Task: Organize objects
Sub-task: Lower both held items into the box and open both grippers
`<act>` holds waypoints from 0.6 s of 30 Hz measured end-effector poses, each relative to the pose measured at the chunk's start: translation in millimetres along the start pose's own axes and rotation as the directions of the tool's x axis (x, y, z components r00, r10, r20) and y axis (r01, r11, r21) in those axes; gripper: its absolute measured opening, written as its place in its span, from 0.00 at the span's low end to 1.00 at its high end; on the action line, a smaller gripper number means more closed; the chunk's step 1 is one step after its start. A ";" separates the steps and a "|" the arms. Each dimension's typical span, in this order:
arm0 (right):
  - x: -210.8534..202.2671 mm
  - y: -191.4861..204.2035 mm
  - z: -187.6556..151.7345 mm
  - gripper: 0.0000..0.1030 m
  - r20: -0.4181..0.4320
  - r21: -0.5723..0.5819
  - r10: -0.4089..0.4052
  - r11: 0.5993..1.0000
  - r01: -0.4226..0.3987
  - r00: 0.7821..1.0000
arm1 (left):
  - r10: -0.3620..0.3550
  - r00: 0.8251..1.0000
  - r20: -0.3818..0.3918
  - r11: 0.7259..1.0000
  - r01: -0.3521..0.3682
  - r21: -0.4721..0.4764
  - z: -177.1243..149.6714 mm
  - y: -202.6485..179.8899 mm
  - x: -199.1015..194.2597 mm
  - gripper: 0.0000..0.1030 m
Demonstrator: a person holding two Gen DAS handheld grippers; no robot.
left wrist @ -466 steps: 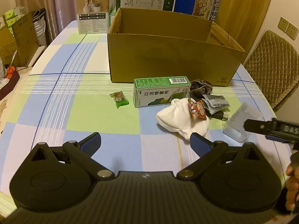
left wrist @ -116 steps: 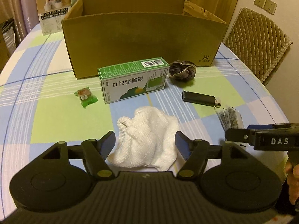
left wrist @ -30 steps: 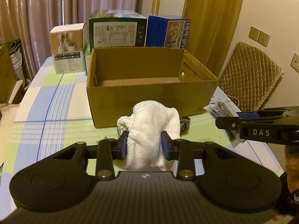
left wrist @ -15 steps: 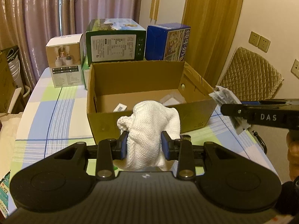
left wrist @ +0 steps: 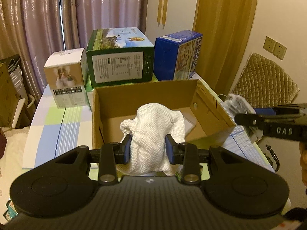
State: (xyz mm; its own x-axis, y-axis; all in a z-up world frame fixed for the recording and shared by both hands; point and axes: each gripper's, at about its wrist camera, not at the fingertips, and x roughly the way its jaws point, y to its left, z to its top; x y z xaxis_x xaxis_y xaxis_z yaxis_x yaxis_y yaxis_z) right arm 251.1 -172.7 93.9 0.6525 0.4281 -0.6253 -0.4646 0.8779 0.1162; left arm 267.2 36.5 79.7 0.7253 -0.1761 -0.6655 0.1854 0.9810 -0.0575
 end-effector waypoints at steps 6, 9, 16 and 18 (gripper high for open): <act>17.6 -11.7 17.8 0.33 -0.018 -0.015 -0.006 1.000 0.006 1.000 | 0.003 1.000 -0.028 0.999 -0.002 0.033 23.1 -9.6 20.2 0.30; 24.7 -16.4 25.2 0.33 -0.024 -0.024 -0.010 1.000 0.009 1.000 | 0.004 0.999 -0.038 0.999 -0.002 0.038 29.3 -12.3 28.9 0.30; 41.6 -28.8 33.4 0.33 -0.041 -0.018 -0.009 1.000 0.008 0.999 | 0.014 0.998 -0.065 0.999 -0.011 0.033 39.6 -11.7 49.2 0.30; 46.0 -32.2 34.3 0.33 -0.046 -0.011 -0.004 1.000 0.003 0.999 | 0.016 0.997 -0.069 0.999 -0.014 0.035 42.1 -12.1 54.0 0.30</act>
State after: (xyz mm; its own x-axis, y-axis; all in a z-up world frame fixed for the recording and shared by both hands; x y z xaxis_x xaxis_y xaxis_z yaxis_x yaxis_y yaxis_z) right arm 316.6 -174.0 87.9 0.6259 0.4146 -0.6606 -0.4691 0.8768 0.1059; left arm 331.9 11.7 75.8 0.6808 -0.1540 -0.7161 0.1982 0.9799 -0.0224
